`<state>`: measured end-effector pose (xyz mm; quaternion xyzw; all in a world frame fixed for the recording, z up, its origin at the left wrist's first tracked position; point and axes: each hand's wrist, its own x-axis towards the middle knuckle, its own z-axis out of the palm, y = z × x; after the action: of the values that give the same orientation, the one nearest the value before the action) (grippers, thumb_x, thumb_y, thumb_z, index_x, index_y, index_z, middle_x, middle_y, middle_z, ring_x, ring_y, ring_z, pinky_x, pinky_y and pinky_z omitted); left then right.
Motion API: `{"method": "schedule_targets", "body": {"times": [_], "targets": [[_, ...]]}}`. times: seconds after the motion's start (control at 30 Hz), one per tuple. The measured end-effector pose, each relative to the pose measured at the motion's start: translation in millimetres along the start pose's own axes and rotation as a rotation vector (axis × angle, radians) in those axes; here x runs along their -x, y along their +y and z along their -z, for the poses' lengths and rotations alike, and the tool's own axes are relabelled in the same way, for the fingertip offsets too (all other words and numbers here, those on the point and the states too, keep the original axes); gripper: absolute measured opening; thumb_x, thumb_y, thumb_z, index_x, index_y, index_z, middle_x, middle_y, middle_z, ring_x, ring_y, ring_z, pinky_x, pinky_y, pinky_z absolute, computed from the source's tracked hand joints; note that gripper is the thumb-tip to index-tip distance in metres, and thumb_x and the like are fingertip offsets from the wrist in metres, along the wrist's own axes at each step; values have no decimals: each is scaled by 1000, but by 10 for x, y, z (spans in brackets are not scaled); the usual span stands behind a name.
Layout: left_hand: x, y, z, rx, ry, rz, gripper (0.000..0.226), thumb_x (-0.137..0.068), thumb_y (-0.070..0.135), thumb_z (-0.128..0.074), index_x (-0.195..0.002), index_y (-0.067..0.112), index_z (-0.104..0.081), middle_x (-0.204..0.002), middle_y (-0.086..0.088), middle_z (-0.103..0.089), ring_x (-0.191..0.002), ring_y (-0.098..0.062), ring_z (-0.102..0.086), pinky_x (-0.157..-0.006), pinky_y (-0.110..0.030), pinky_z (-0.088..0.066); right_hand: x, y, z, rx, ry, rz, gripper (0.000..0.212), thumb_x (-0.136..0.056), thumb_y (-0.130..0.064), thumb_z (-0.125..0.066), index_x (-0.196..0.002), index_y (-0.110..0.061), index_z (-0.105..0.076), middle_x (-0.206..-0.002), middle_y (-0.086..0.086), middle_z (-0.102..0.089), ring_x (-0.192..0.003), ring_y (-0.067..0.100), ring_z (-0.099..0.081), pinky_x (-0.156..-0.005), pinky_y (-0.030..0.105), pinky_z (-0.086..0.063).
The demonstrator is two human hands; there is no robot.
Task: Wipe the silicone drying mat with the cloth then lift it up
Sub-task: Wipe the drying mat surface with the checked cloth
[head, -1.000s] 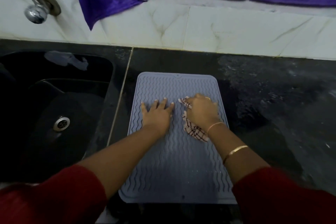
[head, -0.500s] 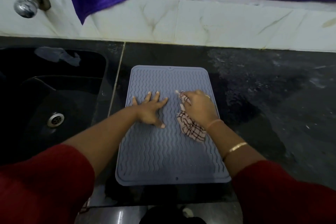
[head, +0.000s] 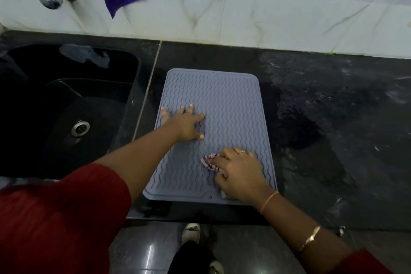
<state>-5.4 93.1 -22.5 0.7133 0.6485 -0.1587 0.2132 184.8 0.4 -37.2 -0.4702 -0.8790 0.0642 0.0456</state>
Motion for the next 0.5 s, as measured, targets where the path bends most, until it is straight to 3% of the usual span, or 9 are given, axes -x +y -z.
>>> {"method": "schedule_targets", "body": {"times": [0.07, 0.17, 0.27, 0.33, 0.5], "targets": [[96, 44, -69, -36, 4, -8, 74, -93, 56, -45, -151, 40, -3, -161, -1, 11, -148, -27, 7, -109, -68, 8, -151, 74, 89, -98, -8, -49, 34, -82, -29, -50, -112, -25, -66, -96, 2, -60, -87, 24, -59, -73, 38, -48], [248, 1, -121, 88, -76, -38, 86, -86, 57, -56, -151, 41, -1, -159, -1, 17, -147, -27, 14, -108, -68, 12, -563, 276, 212, -112, 51, -213, 35, -91, -30, -48, -125, -28, -57, -110, 3, -57, -103, 26, -54, -86, 39, -46], [379, 9, -174, 84, -126, -35, 99, -80, 58, -64, -150, 40, 4, -158, -2, 23, -145, -27, 20, -108, -67, 15, -820, 372, 283, -80, -78, -299, 39, -93, -32, -50, -132, -31, -50, -124, 3, -52, -117, 30, -48, -96, 48, -41], [414, 37, -235, 89, -102, -21, 100, -80, 58, -64, -150, 40, 6, -157, -1, 24, -145, -25, 21, -108, -66, 15, -783, 339, 243, -54, -147, -272, 41, -92, -30, -52, -133, -31, -50, -127, 3, -51, -120, 29, -47, -98, 48, -37], [415, 19, -250, 84, -86, -5, 99, -79, 63, -61, -149, 44, 6, -157, 3, 24, -145, -23, 21, -105, -68, 18, -287, 227, 131, -89, -136, -79, 39, -87, -30, -54, -126, -35, -57, -114, -3, -56, -111, 23, -50, -92, 40, -41]]}}
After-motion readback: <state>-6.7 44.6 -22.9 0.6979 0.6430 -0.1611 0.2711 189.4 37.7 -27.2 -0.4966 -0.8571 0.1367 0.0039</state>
